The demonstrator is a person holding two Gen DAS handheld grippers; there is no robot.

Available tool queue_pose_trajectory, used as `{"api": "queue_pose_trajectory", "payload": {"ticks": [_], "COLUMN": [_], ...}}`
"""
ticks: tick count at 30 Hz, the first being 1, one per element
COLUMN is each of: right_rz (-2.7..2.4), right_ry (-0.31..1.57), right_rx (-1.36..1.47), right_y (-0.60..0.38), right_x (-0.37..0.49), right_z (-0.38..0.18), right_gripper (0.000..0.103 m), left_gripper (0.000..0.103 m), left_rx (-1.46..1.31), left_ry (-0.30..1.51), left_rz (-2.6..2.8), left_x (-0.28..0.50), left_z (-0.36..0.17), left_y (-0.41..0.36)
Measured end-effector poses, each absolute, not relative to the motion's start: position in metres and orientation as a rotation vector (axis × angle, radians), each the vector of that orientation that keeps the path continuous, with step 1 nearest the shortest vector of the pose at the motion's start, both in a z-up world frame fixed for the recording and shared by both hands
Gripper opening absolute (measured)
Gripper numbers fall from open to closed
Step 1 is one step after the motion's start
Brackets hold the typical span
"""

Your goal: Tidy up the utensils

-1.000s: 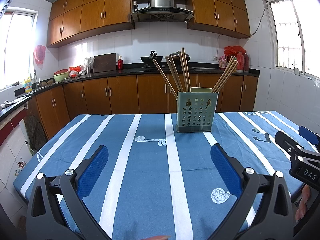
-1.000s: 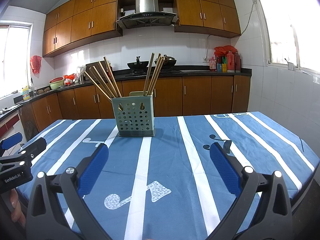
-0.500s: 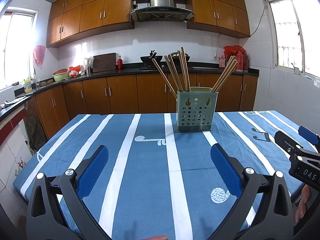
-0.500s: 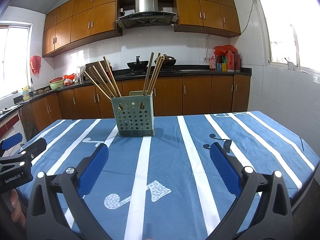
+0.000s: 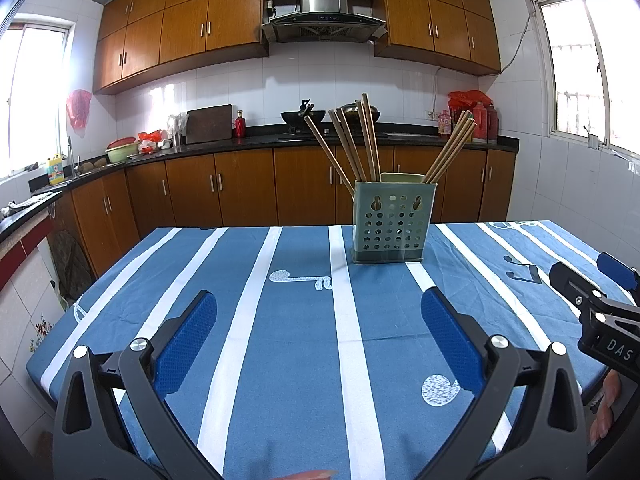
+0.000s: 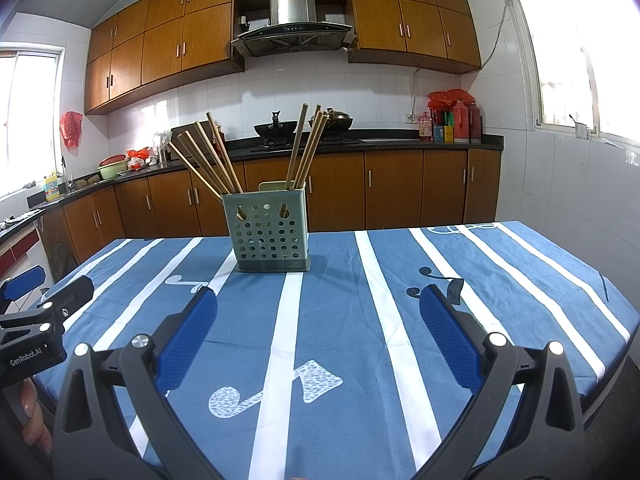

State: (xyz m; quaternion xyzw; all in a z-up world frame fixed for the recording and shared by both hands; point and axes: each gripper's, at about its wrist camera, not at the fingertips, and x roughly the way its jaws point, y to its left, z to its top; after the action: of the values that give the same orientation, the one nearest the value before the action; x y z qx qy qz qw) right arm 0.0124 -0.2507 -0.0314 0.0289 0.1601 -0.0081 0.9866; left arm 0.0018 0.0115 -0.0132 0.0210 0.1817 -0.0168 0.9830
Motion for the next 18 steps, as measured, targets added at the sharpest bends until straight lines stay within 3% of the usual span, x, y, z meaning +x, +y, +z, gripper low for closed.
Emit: {"api": "queue_pose_trajectory", "payload": {"ticks": [18], "right_rz": [-0.018], "right_ry": [0.322], "right_rx": [0.060], "right_y": [-0.2504], "right_x": [0.0124], "right_z": [-0.0318], "right_gripper": [0.099], "left_gripper": [0.101], "left_rx": [0.036], "left_ry": [0.371], "left_rz": [-0.036], "left_x": [-0.0008], "left_z": [-0.0225], "left_y": [0.0083]}}
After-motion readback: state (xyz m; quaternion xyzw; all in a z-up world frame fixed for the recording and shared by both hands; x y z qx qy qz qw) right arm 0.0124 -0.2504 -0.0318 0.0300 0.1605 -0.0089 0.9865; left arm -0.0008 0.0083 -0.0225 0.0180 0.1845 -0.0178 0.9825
